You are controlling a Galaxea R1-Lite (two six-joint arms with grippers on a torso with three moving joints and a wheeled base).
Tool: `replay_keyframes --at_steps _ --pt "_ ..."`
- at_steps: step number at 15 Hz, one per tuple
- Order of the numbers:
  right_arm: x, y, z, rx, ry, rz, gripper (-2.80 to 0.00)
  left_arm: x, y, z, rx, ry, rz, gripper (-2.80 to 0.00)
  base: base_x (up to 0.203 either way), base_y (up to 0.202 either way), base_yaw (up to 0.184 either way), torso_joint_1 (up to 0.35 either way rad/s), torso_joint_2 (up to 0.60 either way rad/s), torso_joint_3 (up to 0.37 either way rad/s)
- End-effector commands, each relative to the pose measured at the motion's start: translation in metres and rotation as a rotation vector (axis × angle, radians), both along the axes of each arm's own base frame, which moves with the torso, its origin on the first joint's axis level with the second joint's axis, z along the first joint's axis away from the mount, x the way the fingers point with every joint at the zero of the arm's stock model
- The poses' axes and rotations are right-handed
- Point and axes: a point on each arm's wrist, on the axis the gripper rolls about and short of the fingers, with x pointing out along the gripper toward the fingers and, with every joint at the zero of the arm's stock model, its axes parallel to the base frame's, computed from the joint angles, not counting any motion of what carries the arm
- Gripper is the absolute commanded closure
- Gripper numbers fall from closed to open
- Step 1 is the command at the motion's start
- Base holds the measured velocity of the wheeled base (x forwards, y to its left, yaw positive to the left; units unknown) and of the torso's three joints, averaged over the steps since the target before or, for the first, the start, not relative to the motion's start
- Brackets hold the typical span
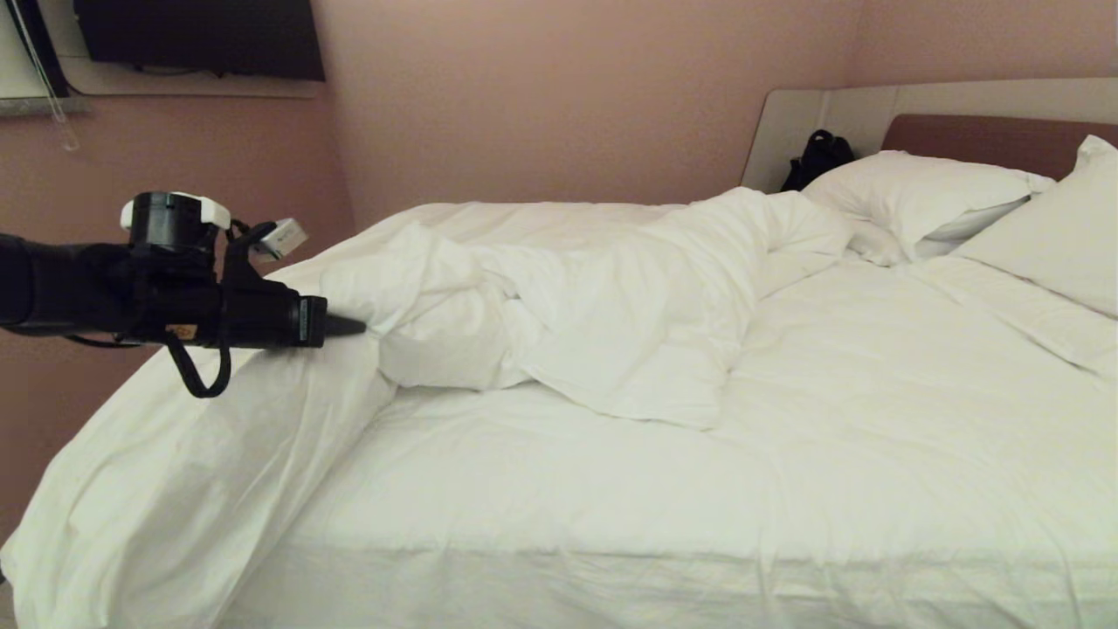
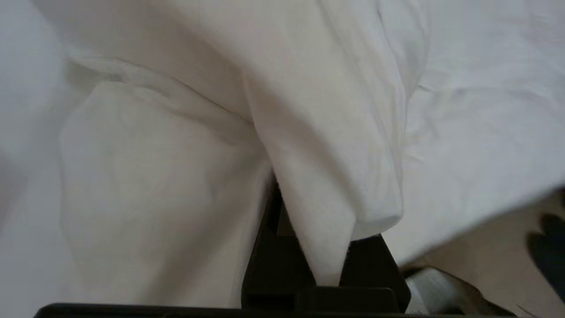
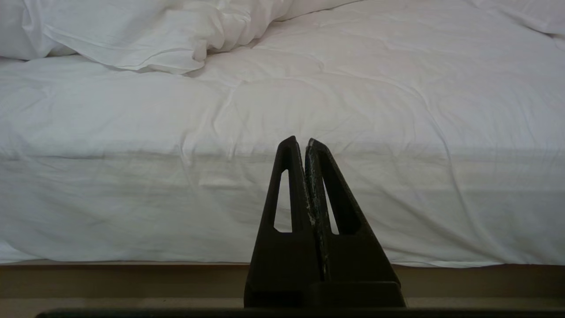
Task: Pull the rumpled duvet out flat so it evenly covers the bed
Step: Flatten the corners of the folded blanket
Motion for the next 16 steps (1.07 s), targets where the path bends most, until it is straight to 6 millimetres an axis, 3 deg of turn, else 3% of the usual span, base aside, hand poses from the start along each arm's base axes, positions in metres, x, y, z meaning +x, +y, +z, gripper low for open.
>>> replay_keyframes --at_steps 1,4,10,13,16 --pt "0.000 0.000 0.000 0.000 0.000 0.000 0.00 -0.032 -0.006 0.016 -0.018 -0.020 -0.036 0.00 0.000 0.000 0.000 0.000 0.00 0.000" --pt "0.000 0.000 0.000 0.000 0.000 0.000 0.00 -0.076 -0.017 0.014 -0.052 0.009 -0.101 0.00 0.000 0.000 0.000 0.000 0.00 0.000" --pt "0.000 0.000 0.000 0.000 0.000 0.000 0.00 -0.172 -0.034 -0.017 -0.038 0.077 -0.179 0.00 0.000 0.000 0.000 0.000 0.00 0.000" --pt "0.000 0.000 0.000 0.000 0.000 0.000 0.00 -0.210 -0.037 -0.027 -0.036 0.073 -0.197 0.00 0.000 0.000 0.000 0.000 0.00 0.000" --pt "0.000 0.000 0.000 0.000 0.000 0.000 0.00 -0.248 -0.041 -0.050 -0.038 0.108 -0.225 0.00 0.000 0.000 0.000 0.000 0.00 0.000"
